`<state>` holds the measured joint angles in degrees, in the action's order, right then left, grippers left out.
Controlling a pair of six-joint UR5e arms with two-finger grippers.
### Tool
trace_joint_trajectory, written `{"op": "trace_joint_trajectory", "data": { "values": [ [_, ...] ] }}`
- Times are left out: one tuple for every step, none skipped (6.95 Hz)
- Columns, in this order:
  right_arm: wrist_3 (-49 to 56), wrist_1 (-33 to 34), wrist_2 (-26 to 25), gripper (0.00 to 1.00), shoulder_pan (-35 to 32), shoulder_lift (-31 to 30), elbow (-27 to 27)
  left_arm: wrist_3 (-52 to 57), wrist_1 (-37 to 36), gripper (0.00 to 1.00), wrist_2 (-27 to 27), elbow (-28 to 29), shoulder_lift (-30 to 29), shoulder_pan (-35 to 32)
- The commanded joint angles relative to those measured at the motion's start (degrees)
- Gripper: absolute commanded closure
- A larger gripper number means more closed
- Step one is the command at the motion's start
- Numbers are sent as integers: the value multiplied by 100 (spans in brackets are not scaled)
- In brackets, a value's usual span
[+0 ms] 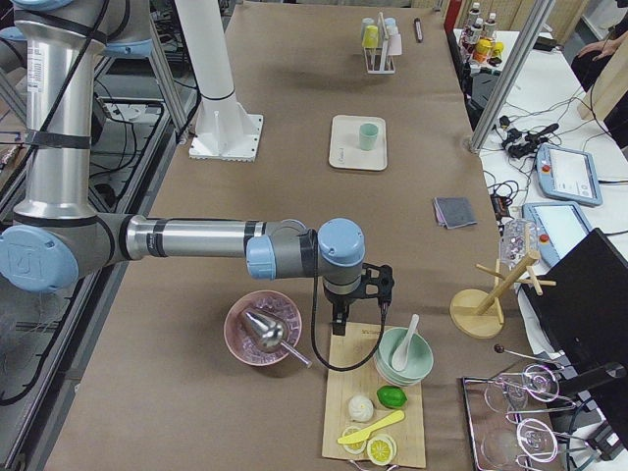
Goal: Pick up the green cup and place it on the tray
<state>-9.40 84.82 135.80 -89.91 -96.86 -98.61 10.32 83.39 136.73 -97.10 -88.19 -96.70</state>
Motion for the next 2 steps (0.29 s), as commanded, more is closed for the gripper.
{"op": "trace_joint_trajectory", "data": {
  "values": [
    [0, 0, -10, 0, 0, 0, 0, -126, -7, 3, 187, -2, 4, -24],
    [0, 0, -1, 0, 0, -9, 0, -135, -7, 3, 187, -10, -5, -24]
  ]
}}
